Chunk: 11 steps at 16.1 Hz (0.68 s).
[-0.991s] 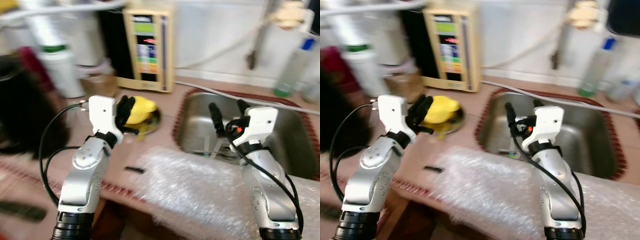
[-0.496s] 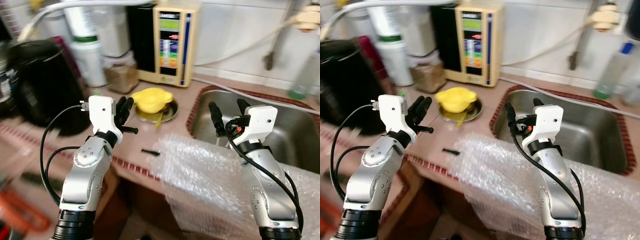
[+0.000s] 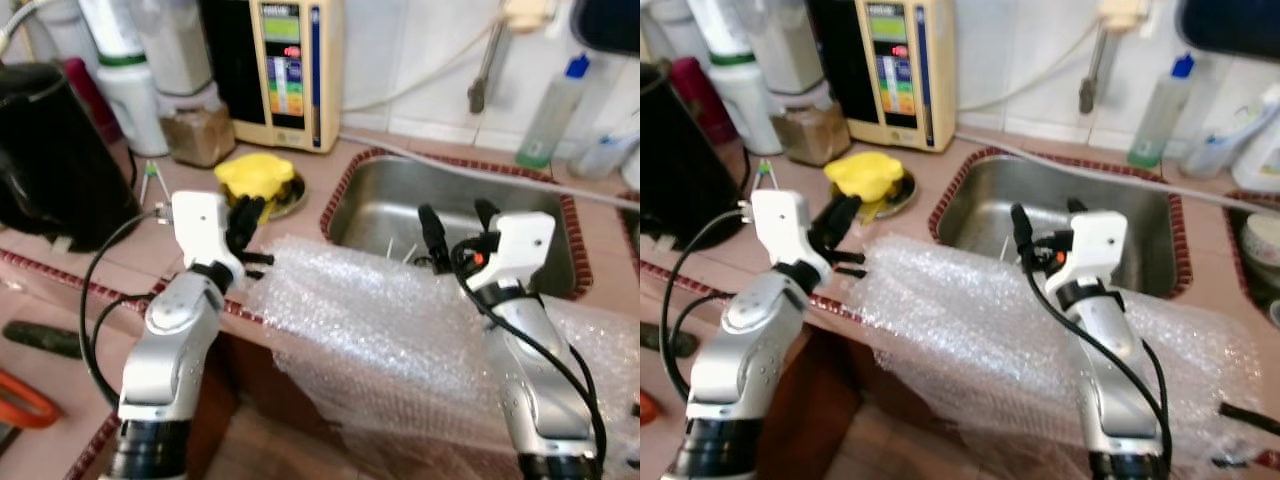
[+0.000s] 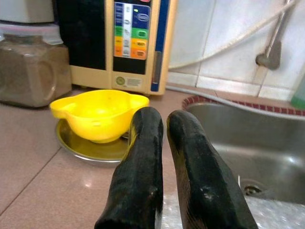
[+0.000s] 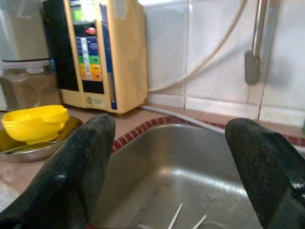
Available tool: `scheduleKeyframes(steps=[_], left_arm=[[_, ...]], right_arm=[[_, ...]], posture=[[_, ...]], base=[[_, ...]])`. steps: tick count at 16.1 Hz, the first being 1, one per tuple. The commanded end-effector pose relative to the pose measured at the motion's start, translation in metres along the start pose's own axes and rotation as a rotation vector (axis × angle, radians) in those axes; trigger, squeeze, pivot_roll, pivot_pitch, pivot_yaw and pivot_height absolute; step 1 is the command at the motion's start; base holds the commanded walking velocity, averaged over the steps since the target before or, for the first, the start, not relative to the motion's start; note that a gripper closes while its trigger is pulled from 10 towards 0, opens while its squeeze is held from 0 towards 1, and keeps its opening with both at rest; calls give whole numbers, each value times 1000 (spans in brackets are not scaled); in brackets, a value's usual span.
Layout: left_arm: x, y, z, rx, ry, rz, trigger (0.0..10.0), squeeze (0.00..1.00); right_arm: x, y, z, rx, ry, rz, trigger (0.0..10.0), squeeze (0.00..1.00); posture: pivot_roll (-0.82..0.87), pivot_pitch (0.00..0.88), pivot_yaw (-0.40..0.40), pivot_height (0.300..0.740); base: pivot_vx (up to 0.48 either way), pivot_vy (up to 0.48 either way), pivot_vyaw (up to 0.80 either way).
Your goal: Kitchen organization
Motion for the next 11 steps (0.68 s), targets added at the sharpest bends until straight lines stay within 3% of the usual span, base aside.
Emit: scheduleKeyframes(steps=[1, 11], left_arm=[[-3, 0, 1, -5, 3, 14, 10000, 0], [-4, -1, -2, -12, -4, 42, 10000, 0]], right_arm=[[-3, 2, 3, 9, 3, 11, 10000, 0], [-3, 2, 5, 9, -5, 18, 10000, 0]], posture=[[11, 55, 54, 740], [3, 66, 37, 740]], base=[[0, 0, 0], [0, 0, 0]])
Point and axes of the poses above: a point about 5 cm out from each wrist's last joint towards the gripper, its own y axis pointing out of the wrist towards the gripper, its own z axis along the axis of the wrist's last joint, x = y × z, the point moved 4 cm from there along y, pointing out of the wrist towards the gripper, and after that the axes turned 8 degrees about y, right-handed, at the moved point
